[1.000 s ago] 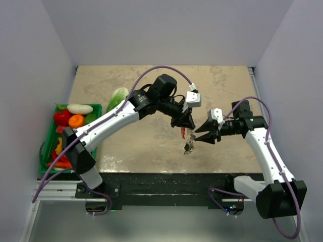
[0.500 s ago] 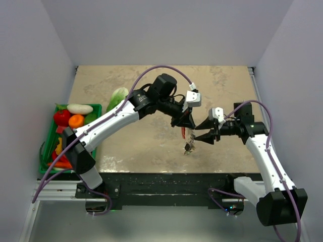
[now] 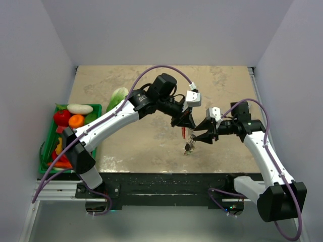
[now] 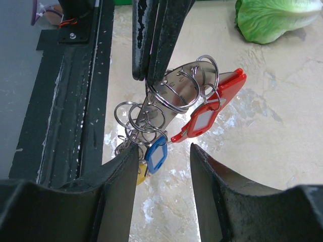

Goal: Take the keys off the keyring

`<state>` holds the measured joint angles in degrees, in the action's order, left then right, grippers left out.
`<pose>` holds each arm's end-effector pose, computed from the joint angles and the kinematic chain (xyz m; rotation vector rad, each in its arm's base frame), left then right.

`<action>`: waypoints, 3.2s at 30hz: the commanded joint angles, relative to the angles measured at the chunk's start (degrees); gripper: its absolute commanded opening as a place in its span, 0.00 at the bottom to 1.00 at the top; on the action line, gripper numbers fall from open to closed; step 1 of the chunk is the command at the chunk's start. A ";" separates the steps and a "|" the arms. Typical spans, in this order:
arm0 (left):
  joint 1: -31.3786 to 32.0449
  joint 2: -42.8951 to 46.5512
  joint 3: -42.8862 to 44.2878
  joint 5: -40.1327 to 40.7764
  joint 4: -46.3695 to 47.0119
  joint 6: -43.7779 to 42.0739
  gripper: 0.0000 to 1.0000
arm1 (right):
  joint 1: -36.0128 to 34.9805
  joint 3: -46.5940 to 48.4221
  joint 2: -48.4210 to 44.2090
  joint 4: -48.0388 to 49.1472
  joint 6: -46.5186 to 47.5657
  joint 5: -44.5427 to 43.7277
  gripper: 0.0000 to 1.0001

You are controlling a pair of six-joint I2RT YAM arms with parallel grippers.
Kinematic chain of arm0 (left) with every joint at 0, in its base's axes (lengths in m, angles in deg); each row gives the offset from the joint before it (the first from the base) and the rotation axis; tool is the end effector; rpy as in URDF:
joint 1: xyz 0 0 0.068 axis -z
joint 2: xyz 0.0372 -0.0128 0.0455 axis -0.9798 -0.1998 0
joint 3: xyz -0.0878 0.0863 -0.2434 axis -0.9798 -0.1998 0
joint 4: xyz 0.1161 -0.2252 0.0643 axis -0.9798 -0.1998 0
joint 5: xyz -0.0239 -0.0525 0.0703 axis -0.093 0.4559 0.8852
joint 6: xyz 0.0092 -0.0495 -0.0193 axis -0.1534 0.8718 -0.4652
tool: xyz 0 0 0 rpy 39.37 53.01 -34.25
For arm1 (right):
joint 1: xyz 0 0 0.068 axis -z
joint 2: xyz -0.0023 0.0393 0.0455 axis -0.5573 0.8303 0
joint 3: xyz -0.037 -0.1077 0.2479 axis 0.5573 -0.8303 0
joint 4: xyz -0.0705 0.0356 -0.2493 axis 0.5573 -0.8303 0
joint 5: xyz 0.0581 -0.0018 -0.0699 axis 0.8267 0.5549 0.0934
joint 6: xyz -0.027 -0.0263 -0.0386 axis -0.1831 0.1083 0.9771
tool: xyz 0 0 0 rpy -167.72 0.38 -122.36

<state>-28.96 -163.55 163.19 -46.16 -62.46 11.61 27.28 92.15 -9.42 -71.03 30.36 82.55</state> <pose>0.2225 -0.3011 0.3823 1.5512 1.5925 -1.2575 0.1867 0.0557 0.2862 -1.3521 1.4139 1.0013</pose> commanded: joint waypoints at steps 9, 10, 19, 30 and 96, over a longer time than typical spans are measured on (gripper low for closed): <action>-0.21 1.65 2.96 -2.22 1.82 -0.41 0.00 | -3.08 -0.17 0.42 4.59 -3.19 -1.08 0.43; -0.30 1.74 2.88 -2.22 1.82 -0.50 0.00 | -3.25 -0.25 0.51 4.77 -3.28 -1.17 0.41; -0.30 2.09 2.61 -2.13 1.65 -0.67 0.00 | -3.43 0.88 -0.02 1.70 -0.13 -2.84 0.22; -0.30 3.32 1.38 -1.34 1.21 -1.55 0.00 | -3.43 4.84 -4.76 -4.71 3.83 -10.83 0.10; 12.27 -5.38 12.81 7.36 -7.50 -8.50 0.47 | -3.34 15.92 -11.27 -0.41 -11.72 -29.91 0.00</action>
<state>-18.18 -167.22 175.43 -38.29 -68.78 3.92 24.22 105.68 -20.13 -75.62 20.59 53.72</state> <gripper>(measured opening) 0.472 0.065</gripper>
